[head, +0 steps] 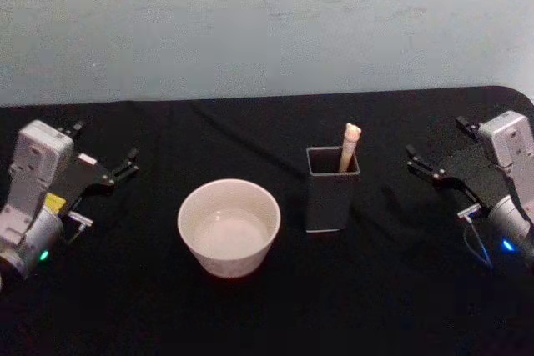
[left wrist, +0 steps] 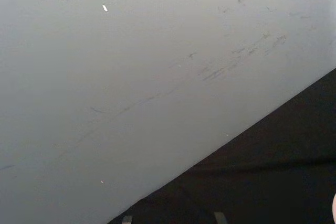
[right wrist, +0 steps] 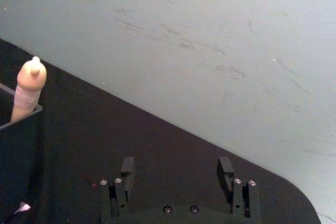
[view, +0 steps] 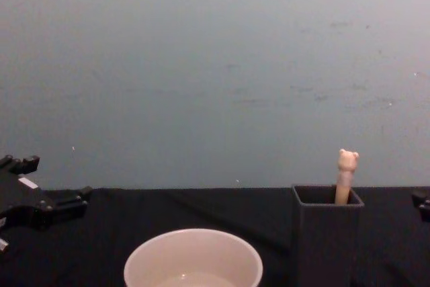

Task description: Pick up the stirring spoon with one hand, stir inside the cup, then place it back in its original position.

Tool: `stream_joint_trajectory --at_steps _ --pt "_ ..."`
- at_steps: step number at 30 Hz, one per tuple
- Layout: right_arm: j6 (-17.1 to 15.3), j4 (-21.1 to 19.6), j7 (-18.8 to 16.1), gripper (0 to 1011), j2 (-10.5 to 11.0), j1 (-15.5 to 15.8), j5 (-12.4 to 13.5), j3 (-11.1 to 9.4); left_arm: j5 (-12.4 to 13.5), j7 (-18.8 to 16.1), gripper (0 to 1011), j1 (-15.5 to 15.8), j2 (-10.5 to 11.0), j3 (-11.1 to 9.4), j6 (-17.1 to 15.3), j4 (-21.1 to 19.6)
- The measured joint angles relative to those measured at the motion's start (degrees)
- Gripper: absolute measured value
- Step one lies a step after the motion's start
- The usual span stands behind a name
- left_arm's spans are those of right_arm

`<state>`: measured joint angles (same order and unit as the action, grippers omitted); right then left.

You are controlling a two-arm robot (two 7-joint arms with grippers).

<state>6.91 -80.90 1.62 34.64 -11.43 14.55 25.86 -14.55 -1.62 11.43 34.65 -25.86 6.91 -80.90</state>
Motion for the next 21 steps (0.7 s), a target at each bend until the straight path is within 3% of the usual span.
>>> stream_joint_trajectory --at_steps 21 --pt "0.0 0.0 0.0 1000 0.0 0.0 0.0 0.0 0.0 0.0 1001 0.0 0.0 0.0 0.0 0.0"
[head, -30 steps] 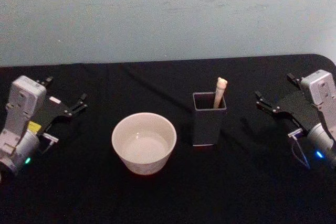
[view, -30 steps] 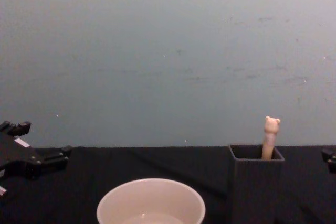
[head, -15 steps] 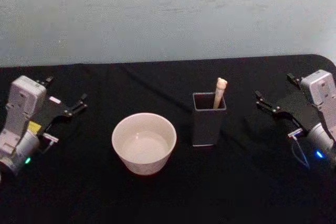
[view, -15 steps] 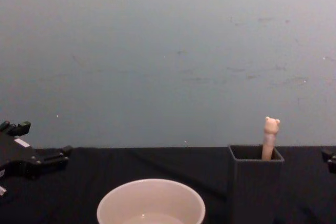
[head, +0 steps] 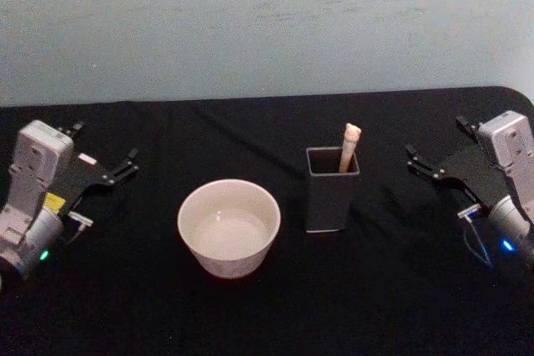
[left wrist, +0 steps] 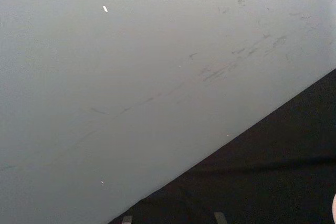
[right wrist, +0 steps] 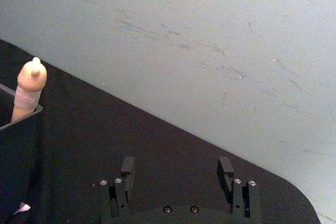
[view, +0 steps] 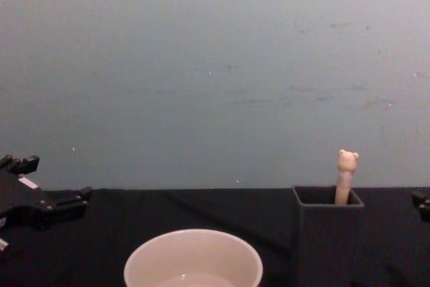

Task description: Pick up the stirring spoon with one hand, stir inside the cup, then place it back in its original position.

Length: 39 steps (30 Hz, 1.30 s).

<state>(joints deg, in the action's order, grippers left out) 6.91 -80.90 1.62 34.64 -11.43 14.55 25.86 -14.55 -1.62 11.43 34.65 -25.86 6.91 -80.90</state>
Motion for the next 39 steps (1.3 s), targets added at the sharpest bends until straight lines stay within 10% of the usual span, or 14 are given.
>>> stream_joint_trajectory --at_steps 39 --pt "0.5 -1.1 -2.7 1000 0.0 0.7 1.7 -1.5 0.0 0.0 1001 0.0 0.0 0.0 0.0 0.0"
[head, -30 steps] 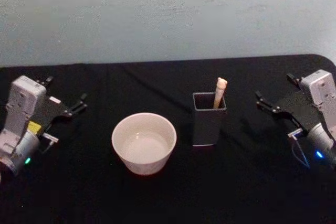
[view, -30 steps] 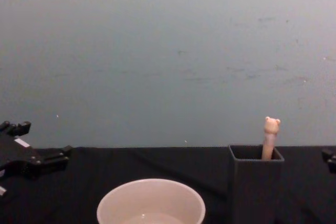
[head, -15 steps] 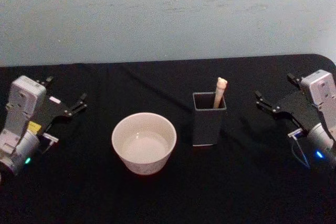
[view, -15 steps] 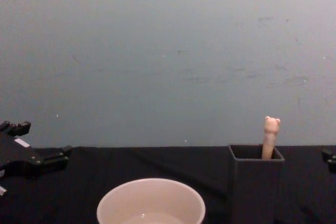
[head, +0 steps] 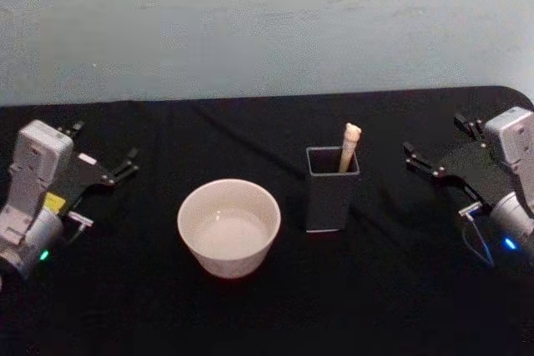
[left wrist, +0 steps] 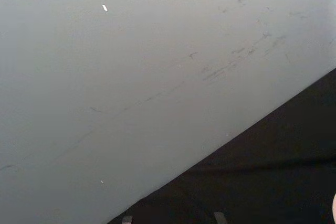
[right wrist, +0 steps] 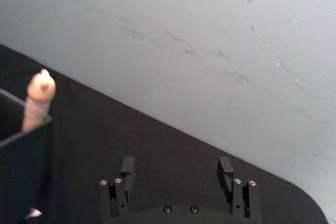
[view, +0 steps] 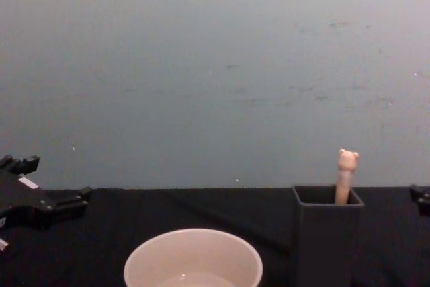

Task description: Pick up the stirring spoon with one hand, stir inside the cup, then place it back in its original position.

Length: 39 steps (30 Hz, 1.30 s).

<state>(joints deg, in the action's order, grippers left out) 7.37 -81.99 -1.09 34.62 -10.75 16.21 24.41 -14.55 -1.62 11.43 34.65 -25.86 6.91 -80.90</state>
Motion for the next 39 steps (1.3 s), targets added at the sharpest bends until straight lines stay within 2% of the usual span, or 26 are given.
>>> stream_joint_trajectory --at_steps 3,7,8,10,13,18,22,25,32,39 --pt "0.2 -0.9 -2.1 1002 0.2 0.5 1.8 -0.8 0.0 0.0 1001 0.0 0.0 0.0 0.0 0.0" --pt "0.3 -2.9 -7.0 1000 1.0 1.7 6.0 -2.2 0.0 0.0 1001 0.0 0.0 0.0 0.0 0.0" --pt "0.3 -3.8 -9.5 1000 1.4 2.2 8.2 -2.8 0.0 0.0 1001 0.0 0.0 0.0 0.0 0.0" --pt "0.3 -4.5 -11.9 1000 1.8 2.7 10.3 -3.3 0.0 0.0 1001 0.0 0.0 0.0 0.0 0.0" --pt "-0.4 -6.3 -18.5 1000 2.7 3.7 15.4 -4.4 0.0 0.0 1001 0.0 0.0 0.0 0.0 0.0" --pt "-1.7 -7.2 -24.5 1000 3.1 4.1 19.6 -4.9 0.0 0.0 1002 0.0 0.0 0.0 0.0 0.0" --pt "-3.3 -6.8 -27.3 1000 2.3 3.3 20.6 -4.4 0.0 0.0 1001 0.0 0.0 0.0 0.0 0.0" --pt "-4.1 -5.9 -27.7 1000 1.5 2.5 20.4 -3.9 0.0 0.0 1001 0.0 0.0 0.0 0.0 0.0" --pt "-5.5 -1.7 -28.0 1000 -2.2 -1.3 18.2 -2.4 0.0 0.0 1001 0.0 0.0 0.0 0.0 0.0" --pt "-6.1 1.6 -28.3 1002 -5.0 -4.0 16.7 -1.7 0.0 0.0 1001 0.0 0.0 0.0 0.0 0.0"
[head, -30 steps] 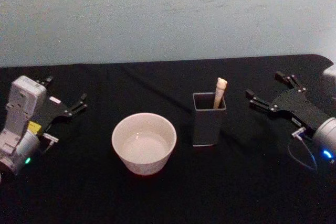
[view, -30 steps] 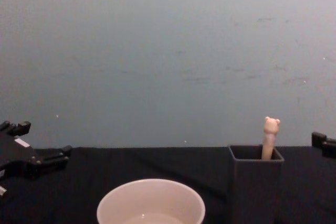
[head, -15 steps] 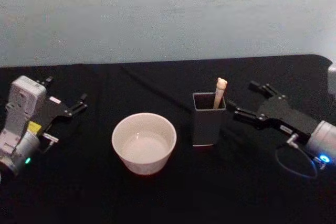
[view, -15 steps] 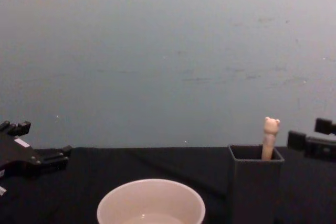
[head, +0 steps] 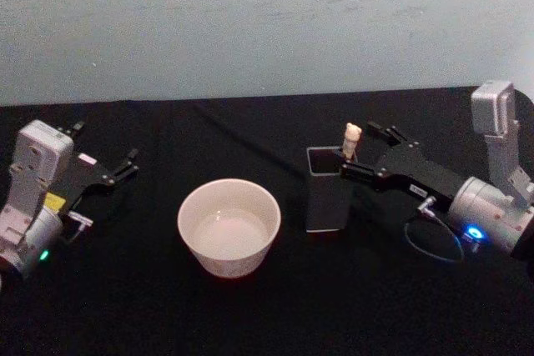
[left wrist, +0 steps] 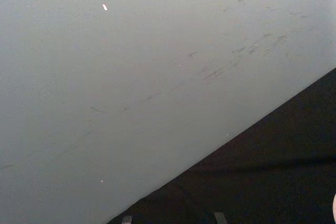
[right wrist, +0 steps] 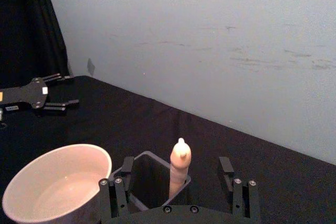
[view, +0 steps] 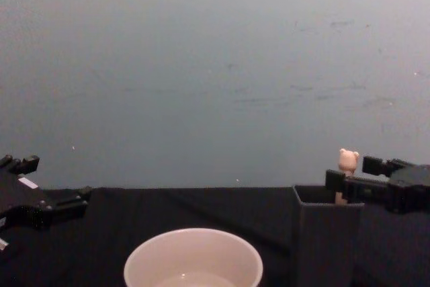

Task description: Pick up the stirring spoon with one hand, stir inside the cup, then place it back in its original position.

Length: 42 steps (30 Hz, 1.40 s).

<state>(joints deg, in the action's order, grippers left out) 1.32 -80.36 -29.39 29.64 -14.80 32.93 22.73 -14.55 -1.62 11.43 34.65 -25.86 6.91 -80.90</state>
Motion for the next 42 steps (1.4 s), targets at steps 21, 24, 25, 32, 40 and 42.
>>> stream_joint_trajectory --at_steps 21,24,25,32,40,42 --pt "-0.3 3.4 -1.3 1000 -2.5 -2.8 -2.1 0.7 0.0 0.0 1001 0.0 0.0 0.0 0.0 0.0" --pt "-0.3 3.3 -1.3 977 -2.4 -2.8 -2.1 0.6 0.0 0.0 1001 0.0 0.0 0.0 0.0 0.0" --pt "-0.3 3.3 -1.3 960 -2.4 -2.7 -2.0 0.6 0.0 0.0 1001 0.0 0.0 0.0 0.0 0.0" --pt "-0.2 3.3 -1.2 796 -2.4 -2.7 -1.9 0.6 0.0 0.0 1001 0.0 0.0 0.0 0.0 0.0" --pt "-0.2 3.3 -1.2 522 -2.4 -2.7 -1.9 0.5 0.0 0.0 1002 0.0 0.0 0.0 0.0 0.0" --pt "-0.2 3.2 -1.2 460 -2.4 -2.6 -1.8 0.5 0.0 0.0 1001 0.0 0.0 0.0 0.0 0.0"
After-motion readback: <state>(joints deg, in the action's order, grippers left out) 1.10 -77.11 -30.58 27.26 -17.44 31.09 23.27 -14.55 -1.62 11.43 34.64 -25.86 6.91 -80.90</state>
